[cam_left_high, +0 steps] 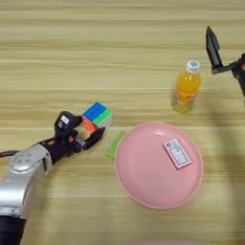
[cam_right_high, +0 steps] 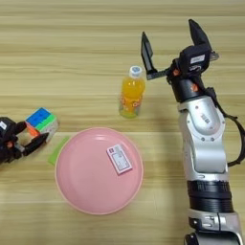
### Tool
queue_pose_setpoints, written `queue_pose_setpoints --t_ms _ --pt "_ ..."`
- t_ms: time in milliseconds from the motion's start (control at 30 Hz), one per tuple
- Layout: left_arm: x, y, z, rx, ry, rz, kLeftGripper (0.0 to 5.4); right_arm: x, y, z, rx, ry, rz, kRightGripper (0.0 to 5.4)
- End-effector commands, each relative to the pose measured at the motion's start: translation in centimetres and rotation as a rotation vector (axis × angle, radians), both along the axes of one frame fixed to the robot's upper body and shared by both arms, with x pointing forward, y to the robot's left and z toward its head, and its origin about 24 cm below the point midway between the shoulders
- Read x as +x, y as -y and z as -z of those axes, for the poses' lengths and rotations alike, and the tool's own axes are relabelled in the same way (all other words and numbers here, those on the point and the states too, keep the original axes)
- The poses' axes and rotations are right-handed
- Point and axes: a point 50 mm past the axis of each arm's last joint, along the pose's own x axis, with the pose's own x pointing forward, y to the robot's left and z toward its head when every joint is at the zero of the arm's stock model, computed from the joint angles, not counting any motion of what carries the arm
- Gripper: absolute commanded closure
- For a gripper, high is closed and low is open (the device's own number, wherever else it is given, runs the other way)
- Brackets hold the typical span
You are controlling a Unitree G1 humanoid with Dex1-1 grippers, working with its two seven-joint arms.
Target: Move the objects on the table
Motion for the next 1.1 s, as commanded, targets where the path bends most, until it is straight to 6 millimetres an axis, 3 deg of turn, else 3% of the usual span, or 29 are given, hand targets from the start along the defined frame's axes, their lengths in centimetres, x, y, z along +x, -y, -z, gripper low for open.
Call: queue_pose_setpoints --t_ms 33,333,700,1100 --pt "0.0 0.0 0.0 0.005 0.018 -0.014 0.94 -0.1 0.1 0.1 0.003 0.003 -0.006 0.00" --pt "0.1 0.4 -0.7 -0.018 0.087 -0.023 0.02 0.0 0.2 0.1 0.002 0.003 -0.004 0.00" --pt "0.3 1.0 -2.8 -0.054 0.257 -0.060 0.02 0.0 0.4 0.1 0.002 0.005 -0.007 0.00" --pt "0.0 1.3 -7.6 -0.147 0.621 -0.257 0.02 -0.6 1.1 0.7 0.033 -0.005 0.008 0.00"
